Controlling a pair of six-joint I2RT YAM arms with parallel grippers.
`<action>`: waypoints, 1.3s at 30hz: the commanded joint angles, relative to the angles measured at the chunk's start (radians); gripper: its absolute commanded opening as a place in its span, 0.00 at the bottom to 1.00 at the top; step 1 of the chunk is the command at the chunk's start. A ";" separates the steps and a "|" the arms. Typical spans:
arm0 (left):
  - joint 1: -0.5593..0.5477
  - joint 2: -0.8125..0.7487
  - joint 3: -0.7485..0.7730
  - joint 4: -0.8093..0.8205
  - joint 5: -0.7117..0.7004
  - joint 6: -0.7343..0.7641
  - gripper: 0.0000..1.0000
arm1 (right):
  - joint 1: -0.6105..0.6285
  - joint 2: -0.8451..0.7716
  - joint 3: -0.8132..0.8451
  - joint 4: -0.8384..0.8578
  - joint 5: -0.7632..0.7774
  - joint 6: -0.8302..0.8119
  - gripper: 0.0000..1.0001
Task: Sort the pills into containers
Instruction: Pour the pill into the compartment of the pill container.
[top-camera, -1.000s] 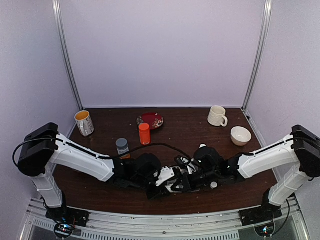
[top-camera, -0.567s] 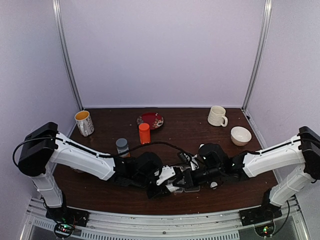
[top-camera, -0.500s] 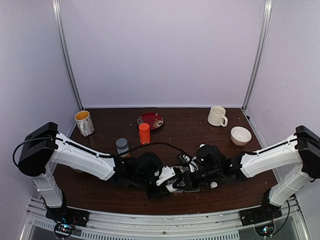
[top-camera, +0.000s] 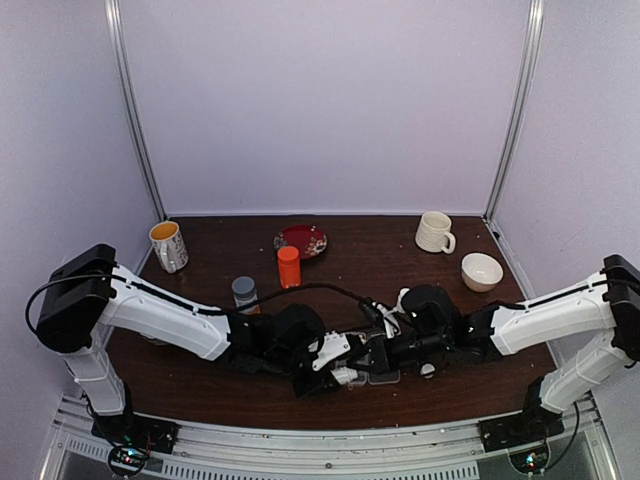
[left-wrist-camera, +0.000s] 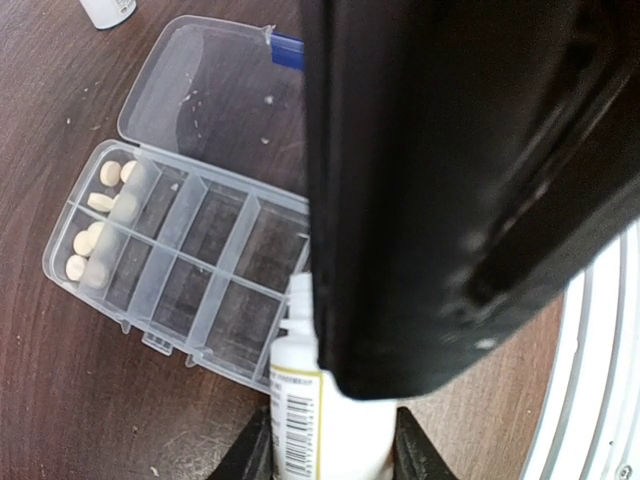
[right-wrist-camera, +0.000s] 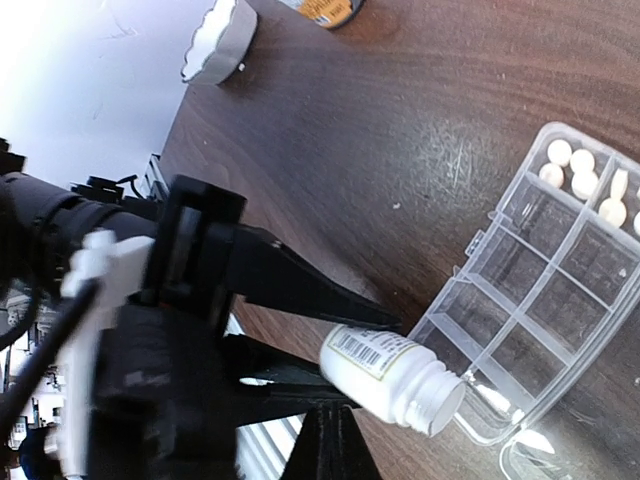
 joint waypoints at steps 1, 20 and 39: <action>0.003 0.010 0.027 -0.002 0.006 -0.003 0.06 | 0.001 0.099 0.024 -0.038 0.002 -0.019 0.00; 0.003 0.014 0.056 -0.044 0.012 -0.001 0.05 | -0.007 0.101 0.015 -0.005 -0.012 -0.003 0.00; 0.003 0.015 0.070 -0.067 0.017 -0.006 0.04 | -0.010 0.104 0.027 -0.033 -0.008 -0.019 0.00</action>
